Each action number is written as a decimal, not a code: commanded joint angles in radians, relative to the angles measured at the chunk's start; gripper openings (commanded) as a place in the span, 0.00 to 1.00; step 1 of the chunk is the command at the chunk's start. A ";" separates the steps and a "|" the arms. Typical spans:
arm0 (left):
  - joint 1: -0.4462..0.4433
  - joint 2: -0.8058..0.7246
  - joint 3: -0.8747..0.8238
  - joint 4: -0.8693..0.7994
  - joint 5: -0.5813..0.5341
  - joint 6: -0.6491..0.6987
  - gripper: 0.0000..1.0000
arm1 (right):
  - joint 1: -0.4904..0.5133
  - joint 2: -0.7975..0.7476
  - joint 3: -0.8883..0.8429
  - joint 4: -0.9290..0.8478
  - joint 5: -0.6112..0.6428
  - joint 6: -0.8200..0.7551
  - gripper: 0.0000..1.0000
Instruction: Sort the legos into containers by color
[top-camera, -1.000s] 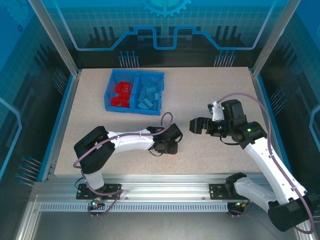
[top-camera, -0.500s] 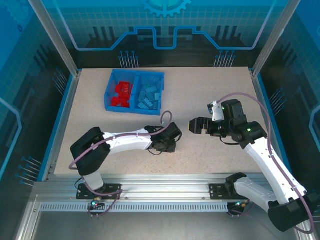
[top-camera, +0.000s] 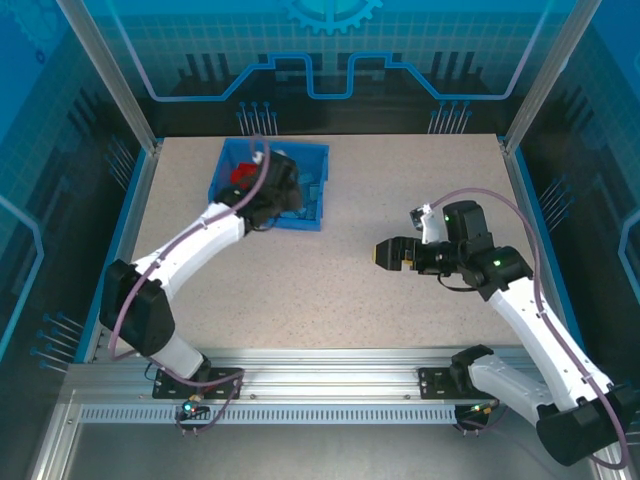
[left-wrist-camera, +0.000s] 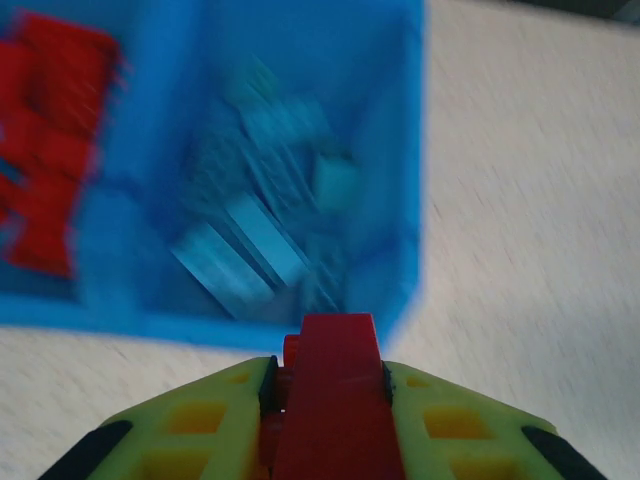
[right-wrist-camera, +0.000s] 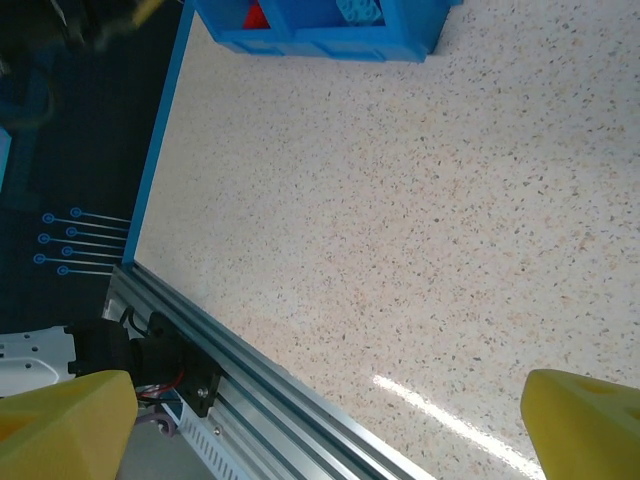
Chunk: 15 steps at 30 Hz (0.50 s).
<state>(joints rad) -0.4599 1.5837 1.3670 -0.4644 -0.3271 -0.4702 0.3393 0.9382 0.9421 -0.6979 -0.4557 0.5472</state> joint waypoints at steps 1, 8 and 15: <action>0.119 0.070 0.082 0.031 -0.042 0.078 0.13 | -0.008 -0.040 -0.018 -0.007 0.023 0.013 1.00; 0.294 0.338 0.314 -0.002 -0.013 0.067 0.13 | -0.009 -0.076 -0.019 -0.024 0.033 0.025 1.00; 0.362 0.540 0.531 -0.084 0.055 0.066 0.35 | -0.010 -0.121 -0.009 -0.060 0.058 0.025 1.00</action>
<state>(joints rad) -0.1101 2.0998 1.8149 -0.4885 -0.3164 -0.4175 0.3393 0.8417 0.9260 -0.7254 -0.4152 0.5617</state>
